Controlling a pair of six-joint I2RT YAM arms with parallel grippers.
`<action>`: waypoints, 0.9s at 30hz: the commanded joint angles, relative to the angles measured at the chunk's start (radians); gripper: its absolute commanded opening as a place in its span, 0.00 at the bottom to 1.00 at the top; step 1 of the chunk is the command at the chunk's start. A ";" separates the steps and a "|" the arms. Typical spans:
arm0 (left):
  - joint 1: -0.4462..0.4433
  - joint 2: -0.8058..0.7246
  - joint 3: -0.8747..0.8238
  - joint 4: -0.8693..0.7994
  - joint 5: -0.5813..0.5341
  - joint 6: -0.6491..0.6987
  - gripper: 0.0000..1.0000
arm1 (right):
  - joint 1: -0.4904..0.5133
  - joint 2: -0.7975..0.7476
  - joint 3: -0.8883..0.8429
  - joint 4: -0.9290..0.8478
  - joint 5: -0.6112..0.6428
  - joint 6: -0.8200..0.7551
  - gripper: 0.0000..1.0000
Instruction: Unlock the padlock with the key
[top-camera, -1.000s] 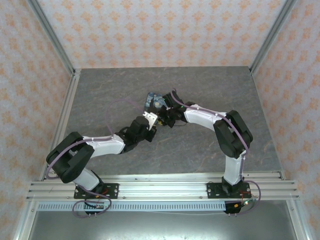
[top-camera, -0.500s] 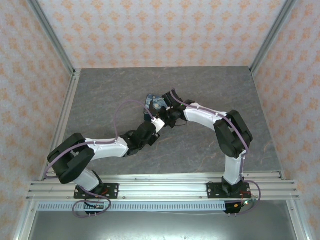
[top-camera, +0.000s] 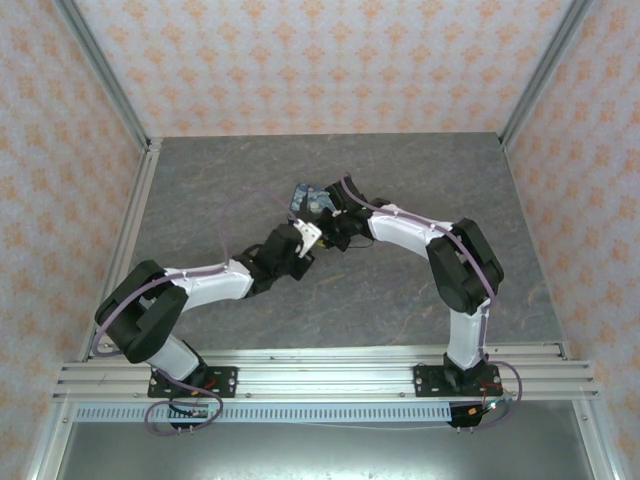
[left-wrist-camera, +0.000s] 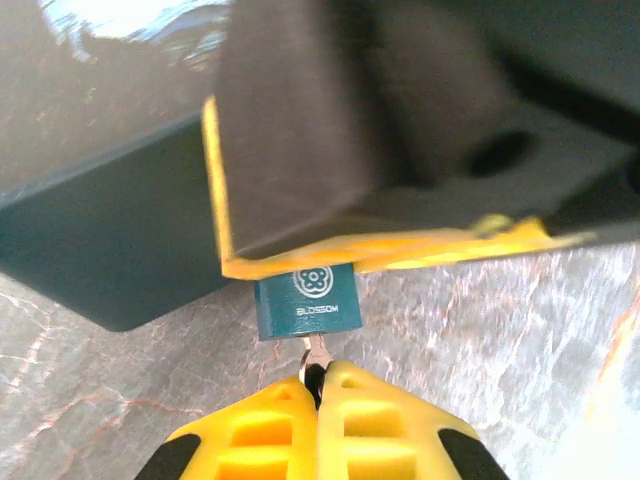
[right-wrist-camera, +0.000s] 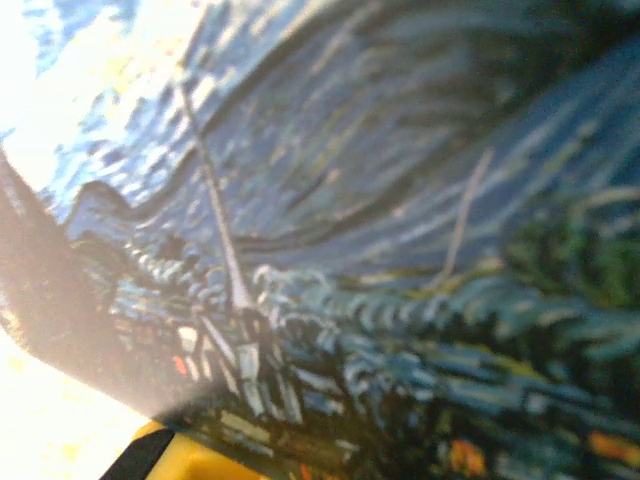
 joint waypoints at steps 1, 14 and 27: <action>0.014 -0.015 0.015 0.142 0.193 -0.147 0.00 | 0.031 0.008 -0.023 0.100 -0.155 0.089 0.00; -0.224 0.033 0.013 -0.010 -0.207 0.394 0.00 | 0.009 0.096 0.185 -0.215 -0.224 -0.132 0.00; -0.159 0.024 -0.039 0.046 -0.114 0.083 0.00 | 0.009 0.060 0.193 -0.354 -0.109 -0.219 0.29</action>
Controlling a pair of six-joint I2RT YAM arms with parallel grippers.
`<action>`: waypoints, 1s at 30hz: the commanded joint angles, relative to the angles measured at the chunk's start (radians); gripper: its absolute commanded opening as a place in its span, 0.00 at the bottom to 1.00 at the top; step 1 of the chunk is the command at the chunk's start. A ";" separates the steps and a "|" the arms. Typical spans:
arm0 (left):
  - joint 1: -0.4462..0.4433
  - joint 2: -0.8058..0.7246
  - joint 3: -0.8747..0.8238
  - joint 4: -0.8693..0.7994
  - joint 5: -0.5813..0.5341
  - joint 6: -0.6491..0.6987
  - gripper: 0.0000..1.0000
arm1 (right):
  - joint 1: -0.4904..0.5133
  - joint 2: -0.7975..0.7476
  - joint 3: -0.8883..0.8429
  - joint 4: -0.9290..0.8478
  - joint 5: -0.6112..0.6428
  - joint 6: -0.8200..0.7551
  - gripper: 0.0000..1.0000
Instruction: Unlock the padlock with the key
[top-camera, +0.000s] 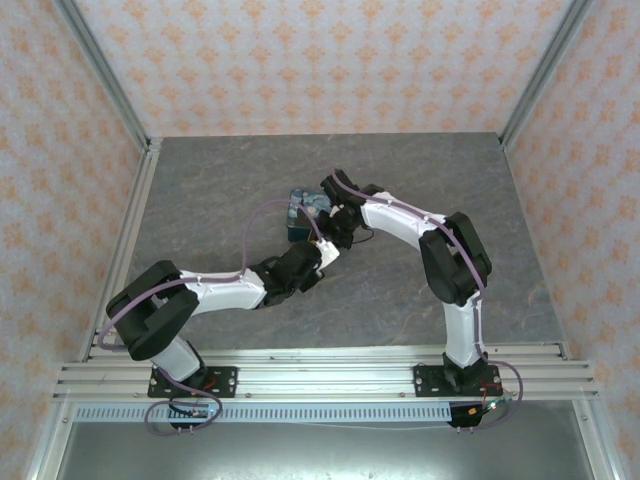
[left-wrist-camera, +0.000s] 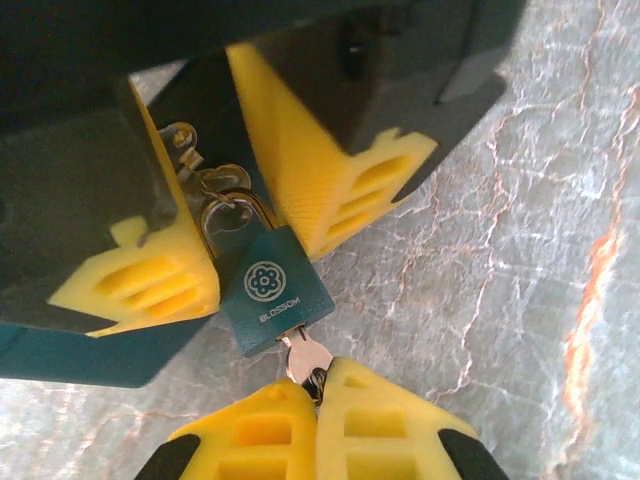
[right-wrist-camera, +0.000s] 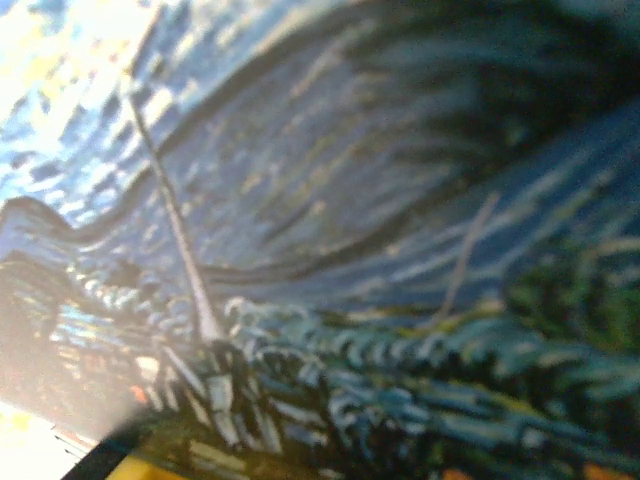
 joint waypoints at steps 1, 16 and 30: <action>0.011 -0.023 -0.050 0.066 0.124 -0.147 0.00 | 0.017 -0.042 -0.002 -0.010 -0.072 0.024 0.33; 0.059 -0.066 -0.147 0.126 0.134 -0.302 0.00 | 0.017 -0.138 -0.029 0.011 0.053 0.042 0.50; 0.061 -0.102 -0.148 0.126 0.138 -0.347 0.00 | 0.060 -0.228 -0.225 0.137 0.094 0.182 0.50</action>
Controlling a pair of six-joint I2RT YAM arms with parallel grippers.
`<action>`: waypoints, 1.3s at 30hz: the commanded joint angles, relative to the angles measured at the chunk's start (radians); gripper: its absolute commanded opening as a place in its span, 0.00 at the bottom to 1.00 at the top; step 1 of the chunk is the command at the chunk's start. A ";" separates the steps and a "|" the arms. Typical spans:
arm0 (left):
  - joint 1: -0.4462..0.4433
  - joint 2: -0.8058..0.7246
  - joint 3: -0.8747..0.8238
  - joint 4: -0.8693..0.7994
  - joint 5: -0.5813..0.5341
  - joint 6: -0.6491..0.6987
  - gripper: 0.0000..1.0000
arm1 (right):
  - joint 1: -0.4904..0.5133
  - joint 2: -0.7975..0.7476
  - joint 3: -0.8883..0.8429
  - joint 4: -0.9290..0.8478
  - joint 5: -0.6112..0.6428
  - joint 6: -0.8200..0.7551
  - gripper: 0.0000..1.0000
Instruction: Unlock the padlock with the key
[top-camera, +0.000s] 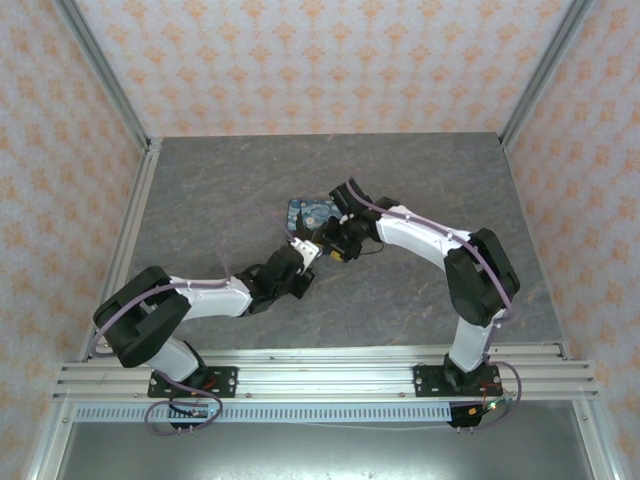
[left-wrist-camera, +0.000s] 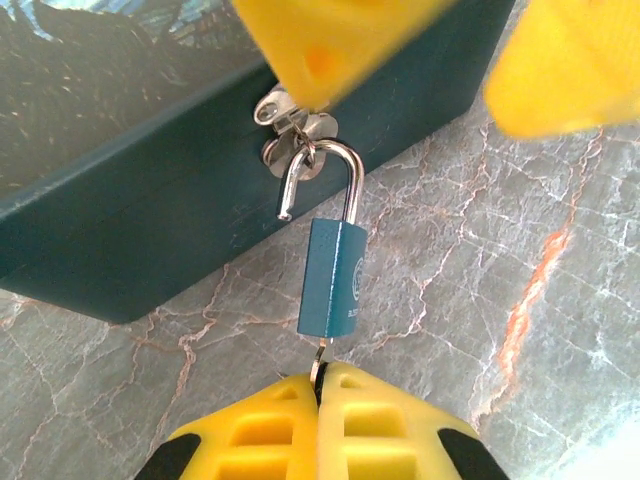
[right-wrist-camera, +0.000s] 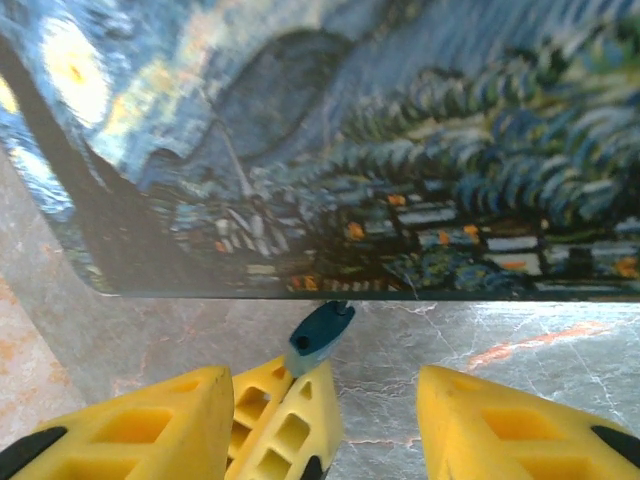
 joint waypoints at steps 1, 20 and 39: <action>0.007 -0.037 -0.004 0.023 0.007 -0.033 0.00 | 0.033 -0.012 -0.007 0.046 0.016 0.045 0.50; 0.007 -0.077 0.003 0.013 0.001 -0.049 0.00 | 0.066 0.092 0.034 0.040 -0.052 0.065 0.46; 0.007 -0.086 0.007 -0.009 -0.011 -0.040 0.00 | 0.072 0.097 0.041 0.021 -0.040 0.070 0.00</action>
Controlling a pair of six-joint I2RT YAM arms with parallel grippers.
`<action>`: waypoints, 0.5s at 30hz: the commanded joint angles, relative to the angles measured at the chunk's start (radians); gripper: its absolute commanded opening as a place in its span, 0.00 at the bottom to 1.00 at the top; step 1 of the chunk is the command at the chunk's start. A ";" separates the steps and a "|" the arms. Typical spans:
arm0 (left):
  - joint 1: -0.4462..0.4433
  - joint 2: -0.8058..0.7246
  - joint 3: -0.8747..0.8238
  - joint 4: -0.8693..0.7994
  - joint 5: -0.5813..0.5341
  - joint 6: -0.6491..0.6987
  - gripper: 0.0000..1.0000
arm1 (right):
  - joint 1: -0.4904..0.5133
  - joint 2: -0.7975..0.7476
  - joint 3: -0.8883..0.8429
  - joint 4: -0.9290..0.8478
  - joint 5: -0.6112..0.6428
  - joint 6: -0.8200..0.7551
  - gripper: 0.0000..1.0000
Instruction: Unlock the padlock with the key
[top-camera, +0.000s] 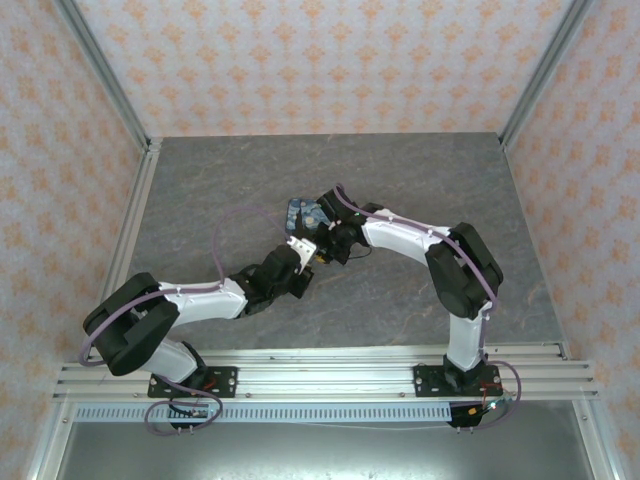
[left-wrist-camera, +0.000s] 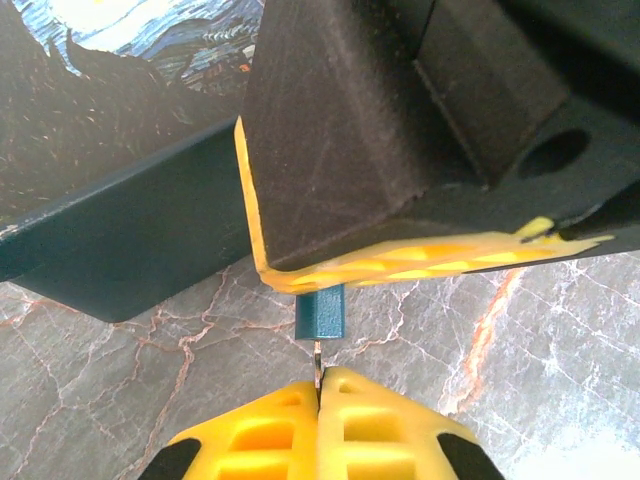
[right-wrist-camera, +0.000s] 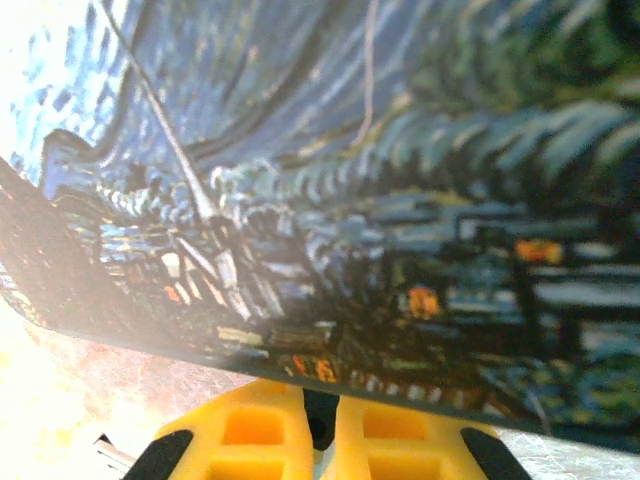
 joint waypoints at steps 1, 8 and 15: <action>0.007 -0.029 0.014 0.015 -0.021 -0.005 0.00 | 0.028 -0.005 0.006 -0.030 -0.021 0.016 0.00; 0.007 -0.070 0.013 -0.019 -0.026 -0.039 0.30 | 0.028 -0.061 -0.055 0.037 0.034 0.114 0.00; 0.017 -0.160 -0.002 -0.105 -0.044 -0.102 0.35 | 0.028 -0.089 -0.064 0.043 0.107 0.156 0.00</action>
